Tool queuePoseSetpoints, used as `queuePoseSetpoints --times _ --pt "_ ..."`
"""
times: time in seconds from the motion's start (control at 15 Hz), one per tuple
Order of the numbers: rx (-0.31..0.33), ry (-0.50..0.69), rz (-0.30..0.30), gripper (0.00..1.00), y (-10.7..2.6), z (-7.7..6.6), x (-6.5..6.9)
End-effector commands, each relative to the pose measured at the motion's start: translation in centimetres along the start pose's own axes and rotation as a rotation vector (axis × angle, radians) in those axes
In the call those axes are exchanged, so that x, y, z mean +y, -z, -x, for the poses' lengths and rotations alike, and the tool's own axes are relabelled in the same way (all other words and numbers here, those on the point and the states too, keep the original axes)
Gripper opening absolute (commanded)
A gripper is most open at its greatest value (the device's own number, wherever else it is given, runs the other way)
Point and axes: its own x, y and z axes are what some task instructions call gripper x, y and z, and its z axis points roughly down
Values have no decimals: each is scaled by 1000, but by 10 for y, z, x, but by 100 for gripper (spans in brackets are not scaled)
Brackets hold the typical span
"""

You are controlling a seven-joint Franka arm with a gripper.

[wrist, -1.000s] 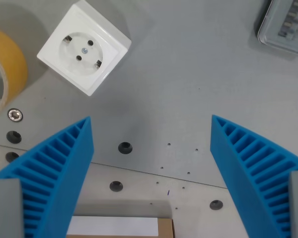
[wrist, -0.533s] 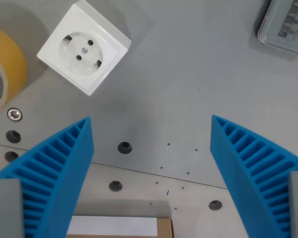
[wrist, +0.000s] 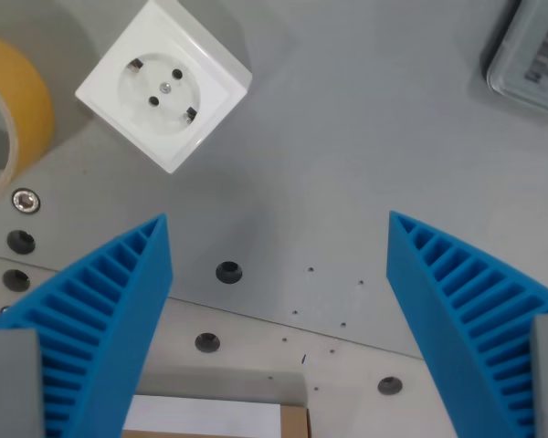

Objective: Move above the white socket

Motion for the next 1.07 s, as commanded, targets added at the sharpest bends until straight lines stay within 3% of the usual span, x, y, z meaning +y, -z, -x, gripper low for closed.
queuePoseSetpoints --times 0.07,1.07 --pt "41 155 4 100 -5 -4 -3" --pt "76 534 33 100 -39 -13 -27"
